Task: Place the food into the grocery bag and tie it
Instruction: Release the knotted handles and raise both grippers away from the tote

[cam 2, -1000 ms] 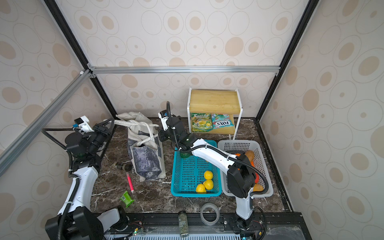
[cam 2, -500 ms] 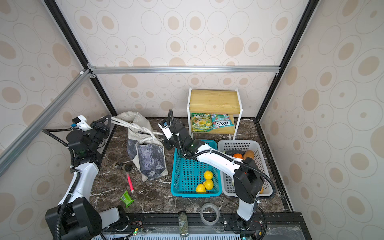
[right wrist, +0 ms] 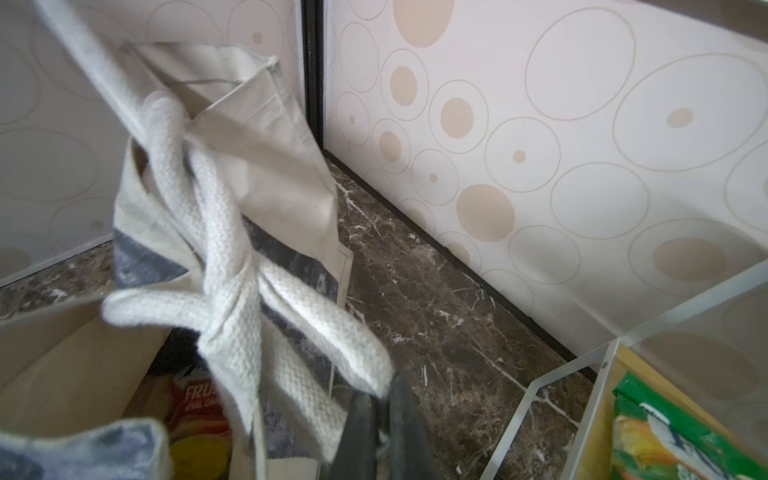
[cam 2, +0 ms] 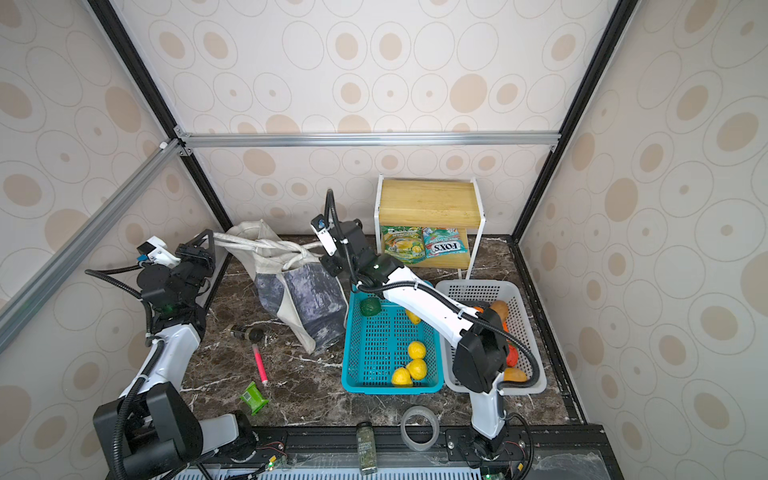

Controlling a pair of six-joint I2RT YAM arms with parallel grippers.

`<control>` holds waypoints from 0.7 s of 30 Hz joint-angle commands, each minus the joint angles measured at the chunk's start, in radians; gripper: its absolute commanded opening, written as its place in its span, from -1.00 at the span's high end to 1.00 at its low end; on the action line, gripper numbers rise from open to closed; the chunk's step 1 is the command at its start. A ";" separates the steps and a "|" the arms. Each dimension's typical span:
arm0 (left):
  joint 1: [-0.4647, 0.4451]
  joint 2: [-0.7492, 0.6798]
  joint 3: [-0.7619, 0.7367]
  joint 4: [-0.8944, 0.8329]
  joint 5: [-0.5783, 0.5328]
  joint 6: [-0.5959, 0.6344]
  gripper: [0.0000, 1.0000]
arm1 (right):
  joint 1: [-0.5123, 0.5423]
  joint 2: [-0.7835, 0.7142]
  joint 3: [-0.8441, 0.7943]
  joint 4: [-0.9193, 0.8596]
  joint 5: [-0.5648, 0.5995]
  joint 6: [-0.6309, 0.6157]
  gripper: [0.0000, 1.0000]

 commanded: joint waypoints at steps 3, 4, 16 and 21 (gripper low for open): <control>0.013 -0.073 -0.024 0.165 -0.232 0.030 1.00 | -0.080 0.213 0.368 -0.280 0.179 -0.028 1.00; 0.003 -0.066 -0.023 0.160 -0.228 0.044 1.00 | -0.085 0.232 0.386 -0.286 0.173 -0.026 1.00; -0.028 -0.047 -0.084 0.236 -0.290 0.074 1.00 | -0.136 0.194 0.193 -0.200 0.314 0.063 1.00; -0.203 -0.031 -0.112 0.240 -0.314 0.176 1.00 | -0.129 0.276 0.368 -0.210 0.272 0.041 1.00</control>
